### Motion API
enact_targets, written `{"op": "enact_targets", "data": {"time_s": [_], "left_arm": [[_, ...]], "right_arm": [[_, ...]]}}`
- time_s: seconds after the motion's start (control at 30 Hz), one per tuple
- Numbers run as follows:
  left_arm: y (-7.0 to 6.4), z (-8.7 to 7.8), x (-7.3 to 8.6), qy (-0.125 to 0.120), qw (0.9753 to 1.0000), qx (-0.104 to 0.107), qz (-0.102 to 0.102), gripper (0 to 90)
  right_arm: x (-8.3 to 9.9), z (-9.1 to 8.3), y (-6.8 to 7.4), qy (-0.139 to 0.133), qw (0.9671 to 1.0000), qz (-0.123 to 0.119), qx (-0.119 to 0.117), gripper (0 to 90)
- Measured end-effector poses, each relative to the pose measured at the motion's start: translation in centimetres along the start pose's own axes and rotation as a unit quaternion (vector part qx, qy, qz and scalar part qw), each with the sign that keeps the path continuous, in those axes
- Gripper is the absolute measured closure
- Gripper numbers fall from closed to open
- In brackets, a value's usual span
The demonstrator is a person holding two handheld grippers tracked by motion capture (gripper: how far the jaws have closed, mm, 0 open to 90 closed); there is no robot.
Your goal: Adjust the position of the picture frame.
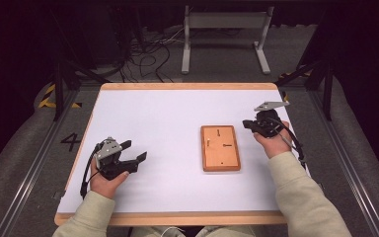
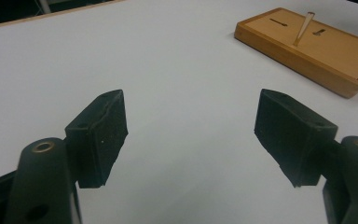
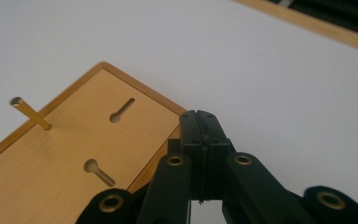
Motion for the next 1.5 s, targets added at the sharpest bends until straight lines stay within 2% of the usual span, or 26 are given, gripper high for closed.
{"op": "enact_targets", "data": {"time_s": [0.07,0.1,0.3,0.43,0.53,0.63,0.77,1.0,1.23,1.37,1.5], "left_arm": [[0.2,-0.2,0.2,0.003,1.0000,-0.007,-0.002,26.0],[0.2,-0.2,0.2,0.003,1.0000,-0.007,-0.002,26.1],[0.6,-0.9,0.7,0.008,0.9998,-0.016,-0.012,26.2],[0.6,-1.2,0.9,0.008,0.9997,-0.020,-0.012,26.2],[0.7,-1.3,1.1,0.013,0.9996,-0.019,-0.015,26.1],[0.8,-1.4,1.2,0.013,0.9996,-0.020,-0.014,26.0],[0.8,-1.4,1.2,0.017,0.9996,-0.017,-0.017,25.9],[0.8,-1.1,1.2,0.022,0.9996,-0.014,-0.014,25.8],[0.7,-0.9,1.2,0.024,0.9995,-0.010,-0.014,25.6],[0.8,-0.8,1.1,0.023,0.9996,-0.009,-0.014,25.6],[0.8,-0.8,1.1,0.023,0.9996,-0.008,-0.014,25.6]], "right_arm": [[-0.3,1.4,-0.4,0.035,0.9993,0.011,0.003,90.0],[-0.3,1.4,-0.4,0.035,0.9993,0.011,0.003,90.0],[-0.9,3.9,-0.8,0.082,0.9963,0.023,0.013,90.0],[-1.1,5.4,-1.1,0.117,0.9922,0.039,0.014,90.0],[-1.2,6.2,-1.3,0.135,0.9897,0.043,0.022,90.0],[-1.3,6.9,-1.5,0.153,0.9860,0.058,0.033,90.0],[-1.2,7.5,-1.6,0.162,0.9841,0.063,0.036,90.0],[-1.2,8.0,-1.5,0.163,0.9842,0.056,0.040,90.0],[-1.5,8.3,-1.5,0.148,0.9870,0.057,0.027,90.0],[-2.1,9.1,-0.8,0.150,0.9873,0.049,0.016,90.0],[-3.1,10.3,0.9,0.153,0.9878,0.030,-0.005,90.0]]}}
Point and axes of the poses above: each handheld gripper's, and its own axes: z roughly forward along the jaws, x roughly out of its underside, y roughly to its left, the point moved 2 cm from there along z, roughly forward along the jaws, and after that the axes turned 7 degrees about -x, right-handed, at the moved point
